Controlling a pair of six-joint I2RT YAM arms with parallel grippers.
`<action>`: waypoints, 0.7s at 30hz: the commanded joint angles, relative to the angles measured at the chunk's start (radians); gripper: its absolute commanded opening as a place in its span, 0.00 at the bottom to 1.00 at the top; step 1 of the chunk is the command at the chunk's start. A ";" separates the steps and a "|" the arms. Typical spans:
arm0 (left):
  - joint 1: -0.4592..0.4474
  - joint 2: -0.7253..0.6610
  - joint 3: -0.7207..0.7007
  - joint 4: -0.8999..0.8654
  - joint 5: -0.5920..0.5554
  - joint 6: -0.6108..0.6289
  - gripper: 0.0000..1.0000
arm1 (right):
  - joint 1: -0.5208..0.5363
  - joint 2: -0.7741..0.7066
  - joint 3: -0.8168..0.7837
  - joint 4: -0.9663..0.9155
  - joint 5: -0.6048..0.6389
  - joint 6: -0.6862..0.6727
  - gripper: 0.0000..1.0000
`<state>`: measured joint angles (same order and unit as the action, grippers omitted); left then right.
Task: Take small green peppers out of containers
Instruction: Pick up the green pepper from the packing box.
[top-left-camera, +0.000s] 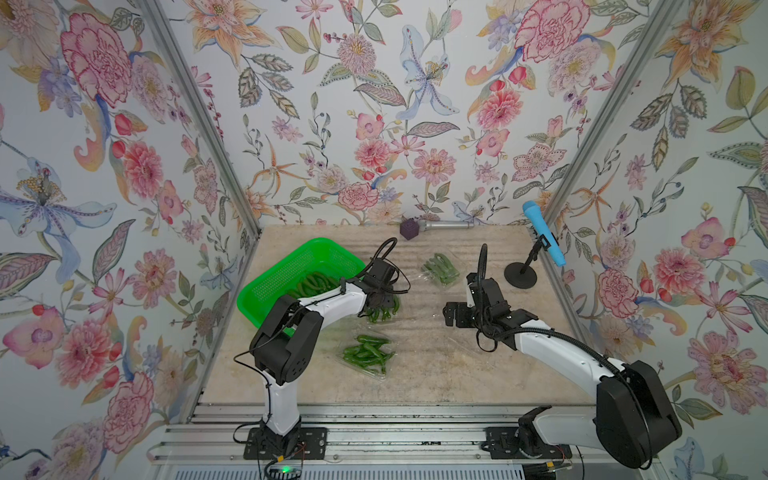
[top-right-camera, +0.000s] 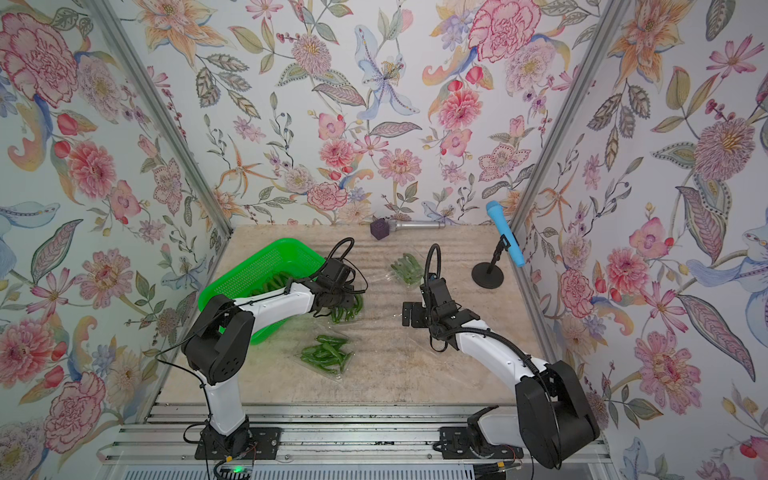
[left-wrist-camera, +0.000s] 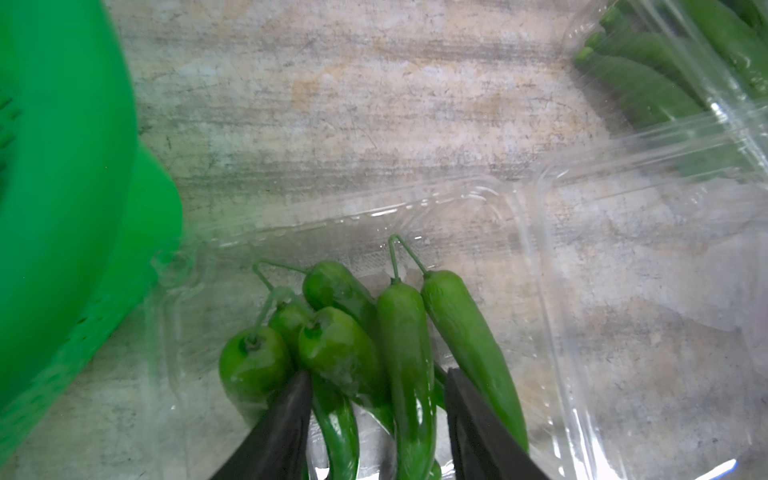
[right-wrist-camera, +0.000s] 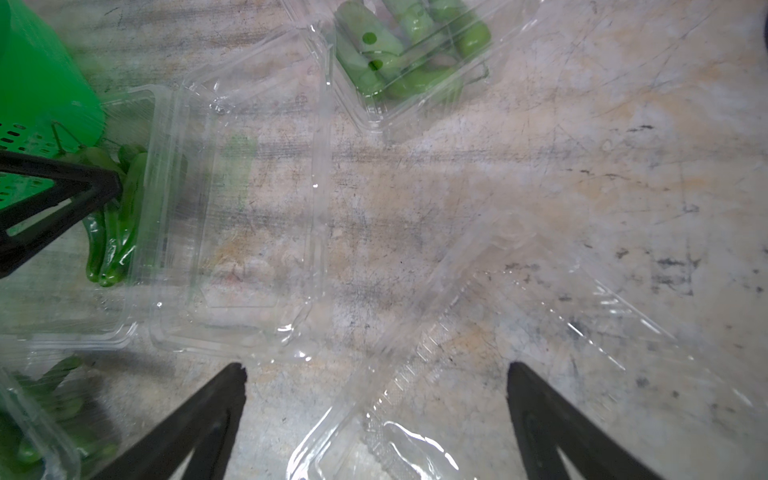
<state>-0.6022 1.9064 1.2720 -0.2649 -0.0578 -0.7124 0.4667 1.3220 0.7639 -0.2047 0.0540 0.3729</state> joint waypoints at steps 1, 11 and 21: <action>0.012 0.029 0.024 0.022 -0.023 -0.049 0.55 | -0.010 -0.025 -0.017 0.009 -0.020 -0.018 1.00; 0.030 0.063 0.041 0.039 -0.047 -0.107 0.54 | -0.028 -0.056 -0.030 0.010 -0.037 -0.036 1.00; 0.031 0.068 0.023 0.088 -0.046 -0.180 0.54 | -0.033 -0.065 -0.035 0.011 -0.050 -0.042 1.00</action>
<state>-0.5823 1.9583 1.2865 -0.1993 -0.0681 -0.8421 0.4408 1.2800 0.7490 -0.2043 0.0135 0.3439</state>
